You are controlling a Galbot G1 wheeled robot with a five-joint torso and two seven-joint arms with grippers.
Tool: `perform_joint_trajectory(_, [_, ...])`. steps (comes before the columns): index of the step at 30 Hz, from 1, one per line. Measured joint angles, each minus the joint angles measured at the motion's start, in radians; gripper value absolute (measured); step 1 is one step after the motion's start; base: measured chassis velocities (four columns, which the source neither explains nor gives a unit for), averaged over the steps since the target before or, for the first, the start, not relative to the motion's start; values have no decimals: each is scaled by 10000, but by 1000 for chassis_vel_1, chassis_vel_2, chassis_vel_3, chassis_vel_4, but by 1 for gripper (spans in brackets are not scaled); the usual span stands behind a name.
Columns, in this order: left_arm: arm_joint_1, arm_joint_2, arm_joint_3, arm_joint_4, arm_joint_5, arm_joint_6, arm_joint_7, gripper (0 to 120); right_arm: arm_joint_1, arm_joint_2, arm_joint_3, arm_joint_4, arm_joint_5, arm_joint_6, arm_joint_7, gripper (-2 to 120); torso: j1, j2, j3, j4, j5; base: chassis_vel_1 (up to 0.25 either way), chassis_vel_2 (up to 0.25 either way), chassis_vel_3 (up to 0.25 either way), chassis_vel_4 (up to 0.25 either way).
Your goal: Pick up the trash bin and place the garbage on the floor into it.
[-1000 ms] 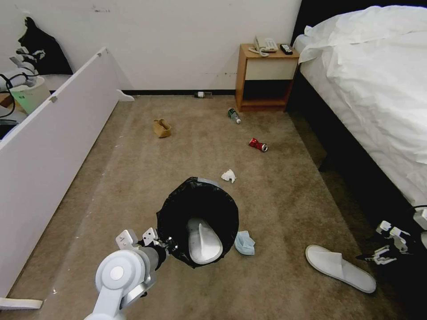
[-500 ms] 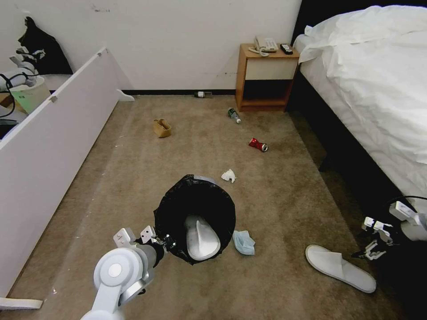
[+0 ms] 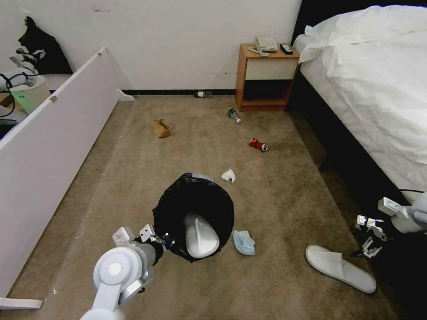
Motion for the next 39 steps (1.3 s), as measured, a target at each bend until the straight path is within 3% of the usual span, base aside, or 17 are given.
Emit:
perform_joint_trajectory(25, [58,134,-110,-115,-30,0,92,0,-382,-779,-23,152,369,-104,-217,100,0,0,-1,0,1,0,0,0,0])
perform_joint_trajectory(39, [77,192,-188,-89,-11,0,179,0,-950,-1582,-63,-262,700,-250,-458,100,0,0,-1,1,0,0,0,0,0])
